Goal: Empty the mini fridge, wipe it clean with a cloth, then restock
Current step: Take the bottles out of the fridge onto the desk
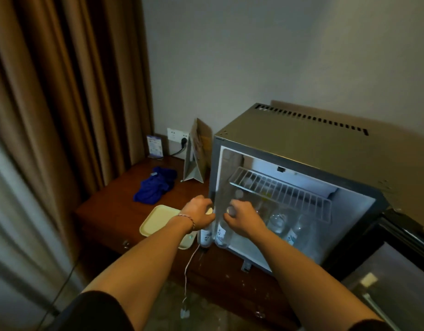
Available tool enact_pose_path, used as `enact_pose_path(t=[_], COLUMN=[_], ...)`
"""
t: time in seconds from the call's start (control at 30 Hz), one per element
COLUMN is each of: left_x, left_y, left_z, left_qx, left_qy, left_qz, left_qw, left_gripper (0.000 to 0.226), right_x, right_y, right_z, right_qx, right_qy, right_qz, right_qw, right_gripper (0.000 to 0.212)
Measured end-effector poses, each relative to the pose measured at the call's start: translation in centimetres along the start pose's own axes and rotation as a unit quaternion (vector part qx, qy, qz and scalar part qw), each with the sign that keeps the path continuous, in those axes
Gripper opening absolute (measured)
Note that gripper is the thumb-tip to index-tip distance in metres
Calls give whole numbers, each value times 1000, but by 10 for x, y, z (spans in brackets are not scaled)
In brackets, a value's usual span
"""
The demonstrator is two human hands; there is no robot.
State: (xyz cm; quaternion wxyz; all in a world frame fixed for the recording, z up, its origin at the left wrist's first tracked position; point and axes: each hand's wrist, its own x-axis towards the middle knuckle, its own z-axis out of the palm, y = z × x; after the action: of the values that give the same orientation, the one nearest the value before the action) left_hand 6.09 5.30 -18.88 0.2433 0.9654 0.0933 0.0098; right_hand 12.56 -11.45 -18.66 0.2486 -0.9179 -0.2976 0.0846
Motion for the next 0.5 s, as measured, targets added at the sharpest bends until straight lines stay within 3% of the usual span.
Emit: enact_pose_path(t=[0.23,0.5], left_x=[-15,16], left_y=[-59,-143], left_z=[-38,-73], left_qx=[11,17], left_qy=[40,30], left_qz=[-43,-61], left_qw=[998,998], left_gripper=[28,31], right_x=[23,89], right_y=[-62,-111], right_z=[24,64], right_qx=[-7,-2], right_qy=[-6,-7], right_qz=[-61,-37], right_qw=[998,999], right_gripper=[21,22])
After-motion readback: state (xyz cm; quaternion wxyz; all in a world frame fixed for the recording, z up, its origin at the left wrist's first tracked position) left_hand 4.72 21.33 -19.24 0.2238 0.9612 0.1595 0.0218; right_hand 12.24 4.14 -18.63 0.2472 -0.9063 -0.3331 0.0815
